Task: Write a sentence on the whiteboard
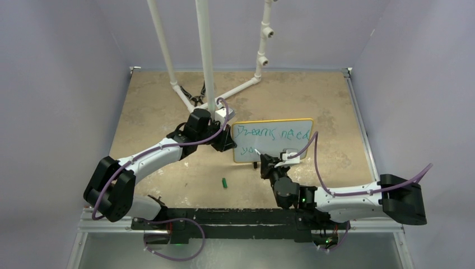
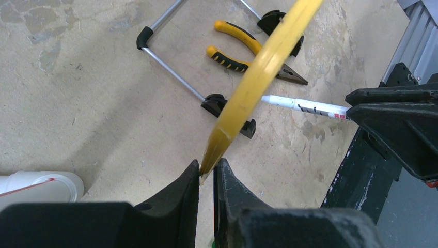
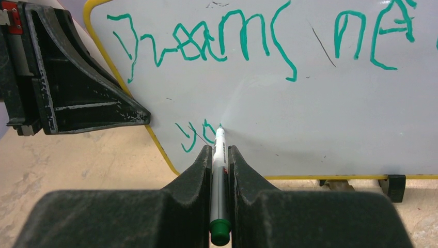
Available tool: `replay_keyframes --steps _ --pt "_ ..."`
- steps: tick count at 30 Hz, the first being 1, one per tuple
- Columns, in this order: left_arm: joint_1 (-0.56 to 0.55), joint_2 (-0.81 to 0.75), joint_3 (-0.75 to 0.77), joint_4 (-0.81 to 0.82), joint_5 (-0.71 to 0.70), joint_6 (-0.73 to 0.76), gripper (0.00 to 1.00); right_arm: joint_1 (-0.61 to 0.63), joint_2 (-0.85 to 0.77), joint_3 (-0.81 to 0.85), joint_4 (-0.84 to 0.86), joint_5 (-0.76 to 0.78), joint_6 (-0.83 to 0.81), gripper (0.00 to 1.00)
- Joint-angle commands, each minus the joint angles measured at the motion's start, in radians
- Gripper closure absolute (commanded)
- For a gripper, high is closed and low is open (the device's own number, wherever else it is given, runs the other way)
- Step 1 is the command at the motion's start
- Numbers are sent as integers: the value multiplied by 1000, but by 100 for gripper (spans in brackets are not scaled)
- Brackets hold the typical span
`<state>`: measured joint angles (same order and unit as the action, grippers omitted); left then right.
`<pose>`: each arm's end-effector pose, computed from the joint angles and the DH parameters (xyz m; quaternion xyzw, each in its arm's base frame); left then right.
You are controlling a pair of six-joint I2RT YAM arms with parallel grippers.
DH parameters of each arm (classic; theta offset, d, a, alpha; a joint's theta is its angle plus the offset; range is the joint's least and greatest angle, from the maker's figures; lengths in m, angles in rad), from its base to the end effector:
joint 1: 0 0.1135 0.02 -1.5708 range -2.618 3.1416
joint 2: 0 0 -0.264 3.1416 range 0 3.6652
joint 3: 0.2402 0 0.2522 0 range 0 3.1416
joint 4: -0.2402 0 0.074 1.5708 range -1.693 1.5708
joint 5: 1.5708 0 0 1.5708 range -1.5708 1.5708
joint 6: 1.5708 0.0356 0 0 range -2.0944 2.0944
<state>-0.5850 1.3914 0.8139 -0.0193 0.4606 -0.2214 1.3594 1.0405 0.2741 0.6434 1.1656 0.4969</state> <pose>0.2401 -0.1780 0.2303 0.2606 0.8269 -0.3643 0.3399 0.0723 0.1808 0.2038 0.0697 0.7206 0.1955 0.6615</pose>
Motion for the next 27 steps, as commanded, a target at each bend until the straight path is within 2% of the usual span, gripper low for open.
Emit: replay_keyframes --steps 1,13,27 --pt "-4 -5 39 22 4 1 100 -5 16 21 -16 41 25 100" --pt "-3 -5 42 21 3 2 100 -5 32 54 -202 72 170 100" --pt "-4 -3 41 21 1 2 100 -4 -10 78 -221 146 158 100"
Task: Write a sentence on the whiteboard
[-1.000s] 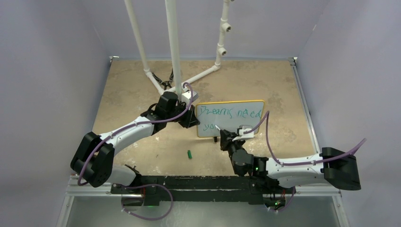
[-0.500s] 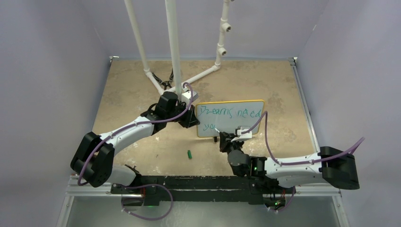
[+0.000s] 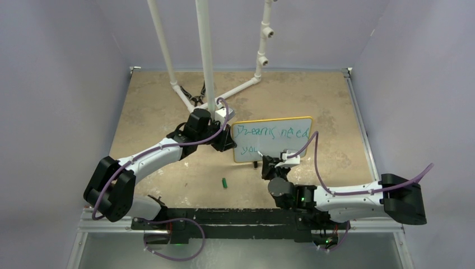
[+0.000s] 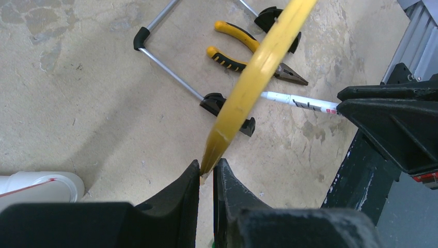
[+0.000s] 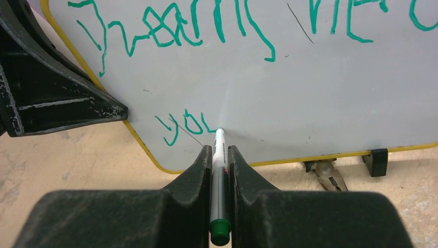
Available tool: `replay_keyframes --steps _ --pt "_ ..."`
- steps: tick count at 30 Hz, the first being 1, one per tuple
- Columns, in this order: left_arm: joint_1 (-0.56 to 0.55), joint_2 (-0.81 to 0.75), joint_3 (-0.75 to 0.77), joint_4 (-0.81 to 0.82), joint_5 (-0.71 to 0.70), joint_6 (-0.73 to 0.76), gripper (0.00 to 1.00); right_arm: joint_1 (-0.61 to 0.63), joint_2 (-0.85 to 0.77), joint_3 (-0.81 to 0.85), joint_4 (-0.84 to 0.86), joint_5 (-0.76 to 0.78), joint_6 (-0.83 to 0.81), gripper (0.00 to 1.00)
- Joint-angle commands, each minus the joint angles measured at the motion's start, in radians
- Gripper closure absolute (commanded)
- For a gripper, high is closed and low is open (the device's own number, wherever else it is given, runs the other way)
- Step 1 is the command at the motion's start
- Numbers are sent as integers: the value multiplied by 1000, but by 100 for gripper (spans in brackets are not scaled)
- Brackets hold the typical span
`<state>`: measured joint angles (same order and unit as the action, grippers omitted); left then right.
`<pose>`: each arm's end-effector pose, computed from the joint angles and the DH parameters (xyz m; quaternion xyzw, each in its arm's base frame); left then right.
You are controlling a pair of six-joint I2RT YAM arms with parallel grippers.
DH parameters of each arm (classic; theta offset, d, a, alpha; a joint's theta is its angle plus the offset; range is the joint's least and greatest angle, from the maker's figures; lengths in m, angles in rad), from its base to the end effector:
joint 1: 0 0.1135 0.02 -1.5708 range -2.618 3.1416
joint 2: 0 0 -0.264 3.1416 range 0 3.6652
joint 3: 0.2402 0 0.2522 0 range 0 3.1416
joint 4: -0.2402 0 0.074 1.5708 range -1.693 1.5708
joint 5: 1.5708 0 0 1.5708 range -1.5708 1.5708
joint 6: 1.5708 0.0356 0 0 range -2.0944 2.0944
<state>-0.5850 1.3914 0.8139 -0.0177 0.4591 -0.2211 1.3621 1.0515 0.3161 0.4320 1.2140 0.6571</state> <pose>0.2402 -0.1780 0.2304 0.2605 0.8267 -0.3639 0.3410 0.0727 0.1823 0.1970 0.0885 0.7378 0.1671 0.6480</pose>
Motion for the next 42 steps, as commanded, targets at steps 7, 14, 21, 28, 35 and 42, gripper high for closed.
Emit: replay_keyframes --steps 7,14,21,28,35,42 --pt "-3 -2 41 20 4 2 100 -7 -41 23 112 81 -111 100" --pt "-4 -2 42 20 4 1 100 -7 -35 20 150 72 -146 100" --pt "-4 -3 43 20 5 1 100 -7 -15 33 13 75 -24 100" --pt "-4 -3 43 21 5 3 100 -8 -5 41 -111 76 99 100" --pt "-3 -3 44 20 3 4 100 -6 8 56 -175 94 157 100" --pt "-4 -3 44 21 1 5 100 -7 -26 80 -274 123 219 100"
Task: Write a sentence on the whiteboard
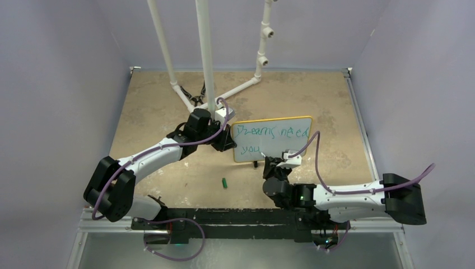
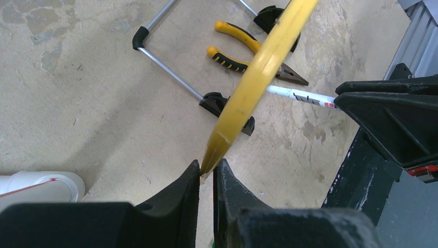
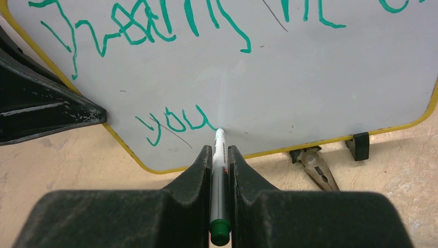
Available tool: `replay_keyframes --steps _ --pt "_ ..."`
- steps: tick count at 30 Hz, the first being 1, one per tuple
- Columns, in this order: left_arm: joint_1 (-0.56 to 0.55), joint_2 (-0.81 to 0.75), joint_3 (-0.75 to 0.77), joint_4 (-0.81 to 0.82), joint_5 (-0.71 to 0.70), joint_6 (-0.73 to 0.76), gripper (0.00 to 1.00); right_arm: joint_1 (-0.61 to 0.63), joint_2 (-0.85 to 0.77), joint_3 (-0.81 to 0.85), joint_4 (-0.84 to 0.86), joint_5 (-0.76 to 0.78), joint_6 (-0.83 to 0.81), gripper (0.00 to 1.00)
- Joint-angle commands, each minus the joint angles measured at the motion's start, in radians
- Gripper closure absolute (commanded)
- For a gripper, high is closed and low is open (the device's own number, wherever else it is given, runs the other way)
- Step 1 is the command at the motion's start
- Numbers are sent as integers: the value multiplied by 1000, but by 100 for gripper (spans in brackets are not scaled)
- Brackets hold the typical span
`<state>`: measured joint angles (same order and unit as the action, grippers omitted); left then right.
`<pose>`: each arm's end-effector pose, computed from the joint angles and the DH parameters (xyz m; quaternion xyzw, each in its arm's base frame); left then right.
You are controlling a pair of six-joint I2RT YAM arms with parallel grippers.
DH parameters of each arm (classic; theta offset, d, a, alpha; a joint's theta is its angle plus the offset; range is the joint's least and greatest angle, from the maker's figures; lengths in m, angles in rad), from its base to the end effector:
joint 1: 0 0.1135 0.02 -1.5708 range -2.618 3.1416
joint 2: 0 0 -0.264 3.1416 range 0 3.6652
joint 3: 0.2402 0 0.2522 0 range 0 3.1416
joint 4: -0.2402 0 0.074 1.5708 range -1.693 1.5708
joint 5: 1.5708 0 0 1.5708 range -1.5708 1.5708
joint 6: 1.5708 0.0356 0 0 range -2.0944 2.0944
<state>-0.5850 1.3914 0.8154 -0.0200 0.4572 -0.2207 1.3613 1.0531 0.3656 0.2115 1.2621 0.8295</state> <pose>0.2403 -0.1780 0.2307 0.2603 0.8271 -0.3630 0.3411 0.0731 0.1809 0.1950 0.1151 0.7459 0.1431 0.6403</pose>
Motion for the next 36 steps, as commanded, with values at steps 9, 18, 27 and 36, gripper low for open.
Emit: replay_keyframes --steps 9,18,27,36 --pt "-5 -3 42 22 2 4 100 -6 -198 -100 329 -40 -304 100" --pt "-5 -3 43 22 1 4 100 -7 -114 -68 334 -13 -297 100" --pt "-5 -3 43 23 3 4 100 -8 -115 -71 332 13 -297 100" --pt "-6 -5 43 22 3 2 100 -23 -70 -64 340 13 -285 100"
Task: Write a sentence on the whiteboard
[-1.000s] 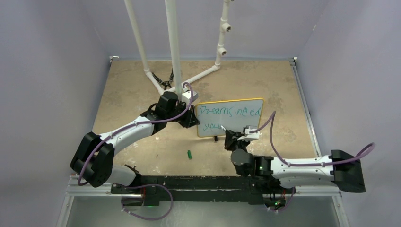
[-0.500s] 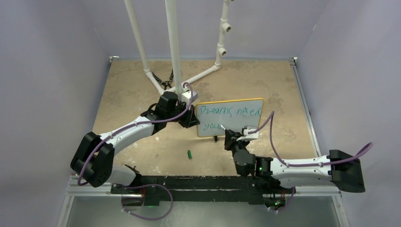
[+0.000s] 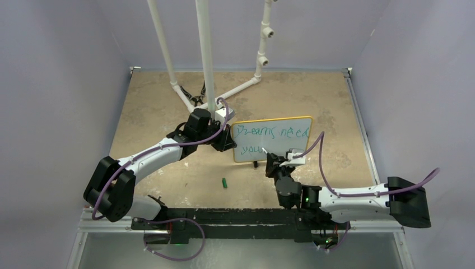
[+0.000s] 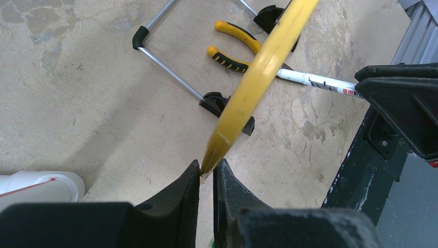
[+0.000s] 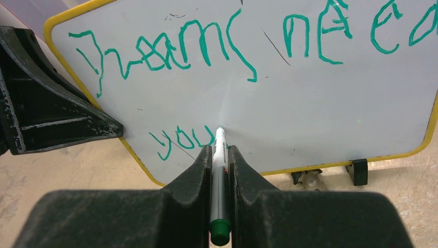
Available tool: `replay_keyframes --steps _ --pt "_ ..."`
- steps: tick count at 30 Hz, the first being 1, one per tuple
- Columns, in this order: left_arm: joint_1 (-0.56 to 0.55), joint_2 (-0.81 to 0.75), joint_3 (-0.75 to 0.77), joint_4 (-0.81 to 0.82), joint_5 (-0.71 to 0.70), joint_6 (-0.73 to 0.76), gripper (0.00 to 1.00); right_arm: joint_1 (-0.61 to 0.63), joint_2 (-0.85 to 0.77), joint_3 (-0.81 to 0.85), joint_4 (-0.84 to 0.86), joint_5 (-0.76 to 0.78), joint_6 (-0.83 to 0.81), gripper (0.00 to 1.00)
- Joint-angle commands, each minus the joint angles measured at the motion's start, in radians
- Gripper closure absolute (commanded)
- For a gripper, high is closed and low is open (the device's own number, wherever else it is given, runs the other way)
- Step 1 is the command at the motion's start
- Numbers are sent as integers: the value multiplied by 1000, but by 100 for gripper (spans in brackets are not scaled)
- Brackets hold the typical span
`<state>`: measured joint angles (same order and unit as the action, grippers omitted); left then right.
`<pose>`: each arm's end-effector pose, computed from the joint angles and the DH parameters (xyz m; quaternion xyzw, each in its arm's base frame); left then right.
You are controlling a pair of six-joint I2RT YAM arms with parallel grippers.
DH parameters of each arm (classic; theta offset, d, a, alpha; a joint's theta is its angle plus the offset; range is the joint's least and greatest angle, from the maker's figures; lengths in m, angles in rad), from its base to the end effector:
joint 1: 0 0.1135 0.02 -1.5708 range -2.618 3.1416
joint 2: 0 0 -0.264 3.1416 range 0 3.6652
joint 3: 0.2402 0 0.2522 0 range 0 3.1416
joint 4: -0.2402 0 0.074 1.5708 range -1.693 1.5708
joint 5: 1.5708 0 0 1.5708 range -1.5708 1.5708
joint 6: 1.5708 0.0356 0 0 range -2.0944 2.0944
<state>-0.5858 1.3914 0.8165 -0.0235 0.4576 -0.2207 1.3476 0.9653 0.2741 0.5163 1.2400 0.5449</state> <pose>0.2401 -0.1782 0.2307 0.2605 0.8275 -0.3630 0.3399 0.0729 0.1690 0.2058 0.1001 0.7199 0.1640 0.6670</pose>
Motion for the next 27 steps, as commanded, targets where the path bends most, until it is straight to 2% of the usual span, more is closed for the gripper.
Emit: replay_keyframes --steps 1,13,27 --pt "-5 -5 41 25 3 3 100 -10 21 29 35 35 0 100" --pt "-5 -8 41 26 3 3 100 -11 5 66 -227 90 198 100" --pt "-4 -8 41 26 0 4 100 -11 46 71 -303 49 296 100"
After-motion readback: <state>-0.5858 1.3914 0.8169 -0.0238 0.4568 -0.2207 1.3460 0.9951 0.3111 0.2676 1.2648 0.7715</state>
